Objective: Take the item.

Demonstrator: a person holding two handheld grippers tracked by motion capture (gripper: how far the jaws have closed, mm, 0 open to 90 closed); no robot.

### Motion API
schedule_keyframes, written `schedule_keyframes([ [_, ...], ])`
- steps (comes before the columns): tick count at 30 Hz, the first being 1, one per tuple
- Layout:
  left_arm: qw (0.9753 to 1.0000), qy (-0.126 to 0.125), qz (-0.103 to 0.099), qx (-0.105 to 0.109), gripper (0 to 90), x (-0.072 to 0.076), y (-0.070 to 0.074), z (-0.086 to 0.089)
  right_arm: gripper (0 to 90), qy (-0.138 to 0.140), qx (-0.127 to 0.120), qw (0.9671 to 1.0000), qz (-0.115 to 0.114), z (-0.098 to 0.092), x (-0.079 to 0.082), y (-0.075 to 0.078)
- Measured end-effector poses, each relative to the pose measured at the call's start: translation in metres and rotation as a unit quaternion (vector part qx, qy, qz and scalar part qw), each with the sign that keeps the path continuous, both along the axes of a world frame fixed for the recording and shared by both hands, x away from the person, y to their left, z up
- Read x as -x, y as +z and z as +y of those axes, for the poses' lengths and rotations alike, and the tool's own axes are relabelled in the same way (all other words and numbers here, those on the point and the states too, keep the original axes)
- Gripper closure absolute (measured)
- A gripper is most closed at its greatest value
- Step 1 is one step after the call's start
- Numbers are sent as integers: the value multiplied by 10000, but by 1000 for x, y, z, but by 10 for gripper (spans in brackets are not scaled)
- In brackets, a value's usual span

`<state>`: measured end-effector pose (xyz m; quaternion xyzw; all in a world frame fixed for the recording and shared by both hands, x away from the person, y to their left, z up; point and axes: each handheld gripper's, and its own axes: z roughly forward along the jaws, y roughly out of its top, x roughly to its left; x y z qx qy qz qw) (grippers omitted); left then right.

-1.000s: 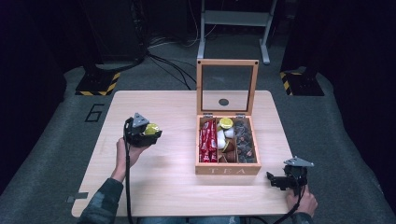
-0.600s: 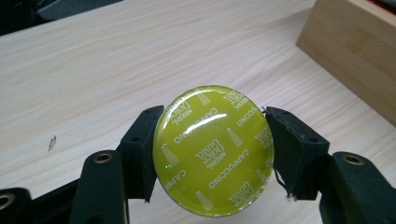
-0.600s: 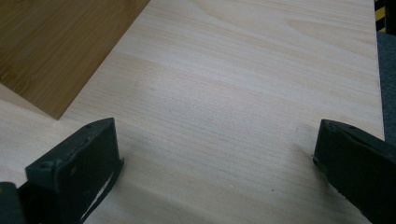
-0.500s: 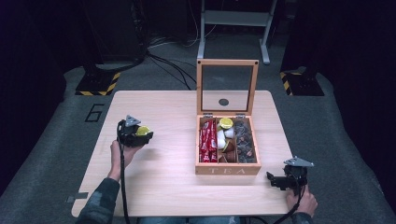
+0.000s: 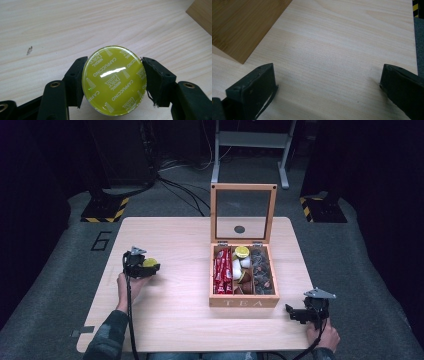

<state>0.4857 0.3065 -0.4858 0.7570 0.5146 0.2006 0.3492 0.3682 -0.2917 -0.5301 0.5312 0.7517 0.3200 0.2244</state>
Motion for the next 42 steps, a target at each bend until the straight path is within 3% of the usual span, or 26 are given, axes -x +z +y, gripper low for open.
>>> schedule_keyframes([
  [6,9999,56,116,-1,397,-4,-8,2,0,0,0,10000,0,0,0,0],
  [10,9997,30,205,-115,397,-4,-15,2,0,0,0,10000,0,0,0,0],
  [14,9997,82,240,-48,397,-5,-22,5,0,24,30,10000,1,-1,0,0],
  [28,9994,179,308,-28,388,-9,-21,5,0,0,0,10000,1,0,0,0],
  [42,9998,138,144,74,199,-2,-11,7,0,-1,0,10000,0,0,0,0],
])
